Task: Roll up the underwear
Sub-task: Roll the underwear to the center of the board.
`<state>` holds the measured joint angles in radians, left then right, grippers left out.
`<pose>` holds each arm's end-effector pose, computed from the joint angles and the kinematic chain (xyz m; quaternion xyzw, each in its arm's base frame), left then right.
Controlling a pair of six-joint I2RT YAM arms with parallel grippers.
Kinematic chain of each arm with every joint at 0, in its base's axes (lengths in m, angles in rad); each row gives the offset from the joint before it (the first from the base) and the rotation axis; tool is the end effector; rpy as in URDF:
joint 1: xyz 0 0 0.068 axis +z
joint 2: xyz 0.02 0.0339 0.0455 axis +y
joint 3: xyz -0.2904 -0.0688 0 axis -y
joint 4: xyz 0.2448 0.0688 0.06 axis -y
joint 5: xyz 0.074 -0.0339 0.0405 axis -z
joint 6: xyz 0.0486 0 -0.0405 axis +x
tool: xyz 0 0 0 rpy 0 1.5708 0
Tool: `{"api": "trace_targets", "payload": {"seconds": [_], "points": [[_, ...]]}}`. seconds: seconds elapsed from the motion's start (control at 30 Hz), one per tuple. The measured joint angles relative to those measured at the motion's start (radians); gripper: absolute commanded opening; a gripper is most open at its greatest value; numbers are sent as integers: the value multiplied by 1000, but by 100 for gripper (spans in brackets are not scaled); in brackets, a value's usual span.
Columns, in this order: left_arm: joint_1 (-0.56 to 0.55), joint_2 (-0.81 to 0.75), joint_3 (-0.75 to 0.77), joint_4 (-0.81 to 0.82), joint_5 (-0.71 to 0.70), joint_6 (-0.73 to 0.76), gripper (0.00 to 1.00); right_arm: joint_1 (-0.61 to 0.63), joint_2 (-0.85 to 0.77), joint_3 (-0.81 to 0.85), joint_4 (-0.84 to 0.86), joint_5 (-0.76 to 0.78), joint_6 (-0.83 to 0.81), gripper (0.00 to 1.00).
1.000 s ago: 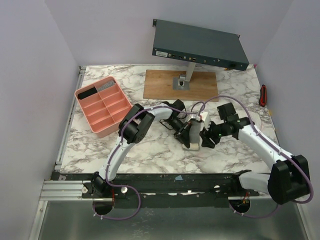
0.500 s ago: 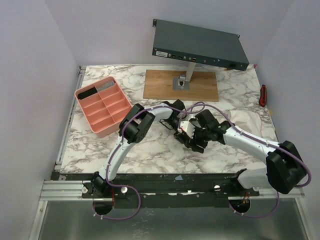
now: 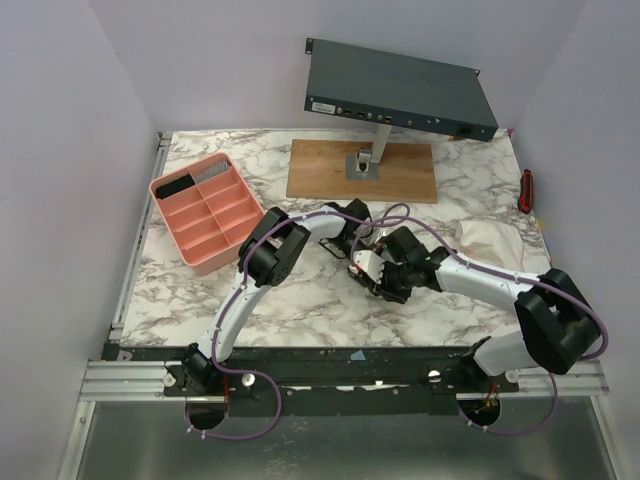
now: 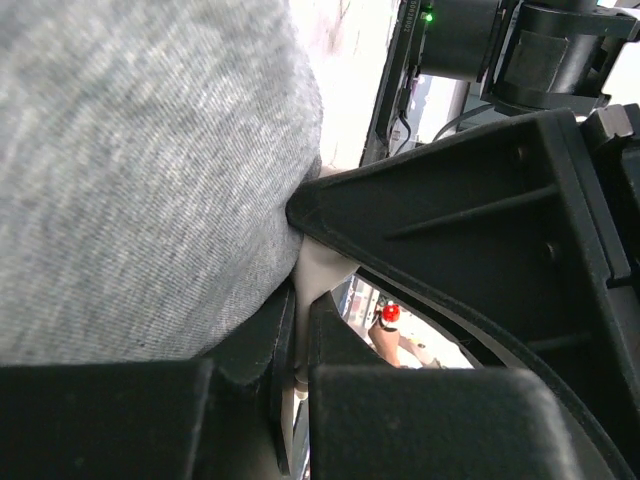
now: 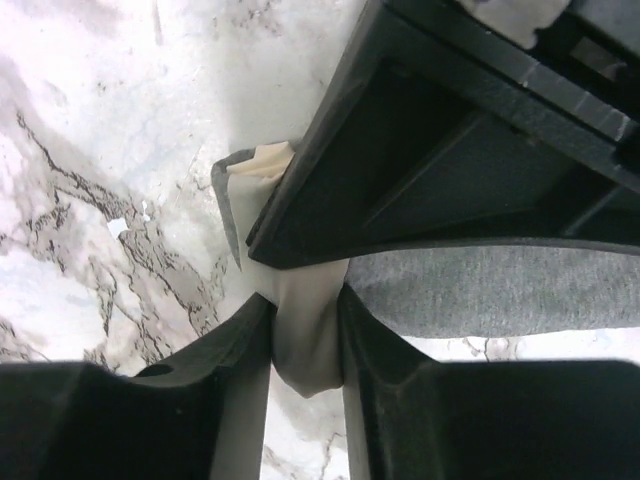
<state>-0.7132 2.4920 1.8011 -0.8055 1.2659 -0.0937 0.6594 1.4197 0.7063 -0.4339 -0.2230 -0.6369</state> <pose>0.3363 -0.3522 0.0911 -0.2666 -0.7607 0.5554 0.2045 0.1914 0.1620 0.1751 -0.6052 0.7604 0.1111 0.2076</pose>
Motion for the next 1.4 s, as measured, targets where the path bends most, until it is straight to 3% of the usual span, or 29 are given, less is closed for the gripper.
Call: {"api": "trace_targets", "payload": {"seconds": [0.3, 0.47, 1.03, 1.4], "points": [[14, 0, 0, -5, 2, 26, 39, 0, 16, 12, 3, -4, 0, 3], [32, -26, -12, -2, 13, 39, 56, 0, 30, 27, -6, -20, -2, 1], [207, -169, -114, 18, -63, 91, 61, -32, 60, 66, -125, -158, 13, 1], [326, -533, -410, 122, -103, 153, 61, -220, 352, 296, -379, -437, -69, 1]]}}
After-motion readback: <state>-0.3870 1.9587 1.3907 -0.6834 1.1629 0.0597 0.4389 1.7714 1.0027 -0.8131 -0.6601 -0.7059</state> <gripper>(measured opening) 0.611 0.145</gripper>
